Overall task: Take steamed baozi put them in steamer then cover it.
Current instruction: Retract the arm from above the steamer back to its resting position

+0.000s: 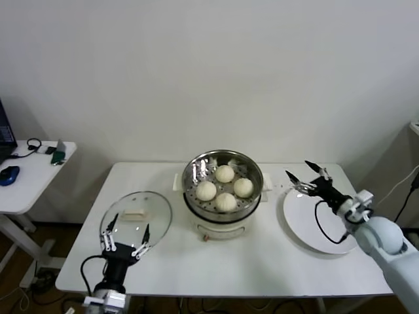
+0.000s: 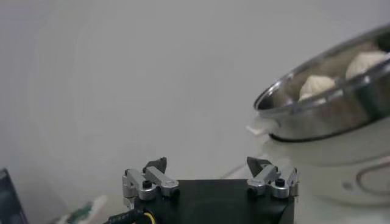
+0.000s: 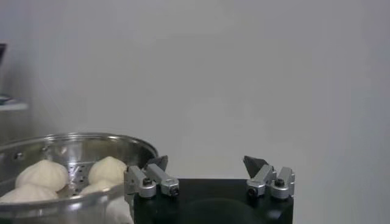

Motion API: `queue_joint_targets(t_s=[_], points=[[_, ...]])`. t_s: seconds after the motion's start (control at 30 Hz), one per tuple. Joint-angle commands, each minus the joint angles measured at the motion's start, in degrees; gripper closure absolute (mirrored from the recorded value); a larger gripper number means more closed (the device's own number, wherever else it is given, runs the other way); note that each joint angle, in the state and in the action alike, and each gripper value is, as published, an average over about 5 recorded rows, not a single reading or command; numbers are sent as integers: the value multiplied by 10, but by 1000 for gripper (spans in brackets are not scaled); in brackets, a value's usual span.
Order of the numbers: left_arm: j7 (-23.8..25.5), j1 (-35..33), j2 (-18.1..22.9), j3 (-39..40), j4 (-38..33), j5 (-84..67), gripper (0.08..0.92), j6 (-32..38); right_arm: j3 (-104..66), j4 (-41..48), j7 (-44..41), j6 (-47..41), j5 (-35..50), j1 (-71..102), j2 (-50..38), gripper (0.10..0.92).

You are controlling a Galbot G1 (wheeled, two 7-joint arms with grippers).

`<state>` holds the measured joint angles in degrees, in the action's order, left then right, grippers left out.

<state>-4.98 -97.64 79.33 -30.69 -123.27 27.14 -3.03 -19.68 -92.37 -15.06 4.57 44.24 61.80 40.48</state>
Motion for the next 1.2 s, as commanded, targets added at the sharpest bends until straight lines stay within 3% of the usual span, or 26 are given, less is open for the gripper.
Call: queue_joint_targets(t_s=[0.03,0.2,0.37,0.6,0.83,1.2], points=[[37,-7,-27,-7,-8,324,177,-98,-239,-81,8,-18,-59,256,130,203],[35,9,-93,8,33,412,177,-127,-248,-79,-6,-3,-80,278,163,203],[13,71,-118,19,116,462,177,-110,-249,-69,-10,6,-101,281,187,203],[14,178,-116,35,251,517,177,-81,-256,-64,-9,11,-128,282,208,203],[5,252,-113,40,341,514,177,-69,-259,-64,-9,15,-150,283,233,203],[-11,284,-103,49,396,504,177,-60,-257,-60,-12,18,-167,273,246,203]])
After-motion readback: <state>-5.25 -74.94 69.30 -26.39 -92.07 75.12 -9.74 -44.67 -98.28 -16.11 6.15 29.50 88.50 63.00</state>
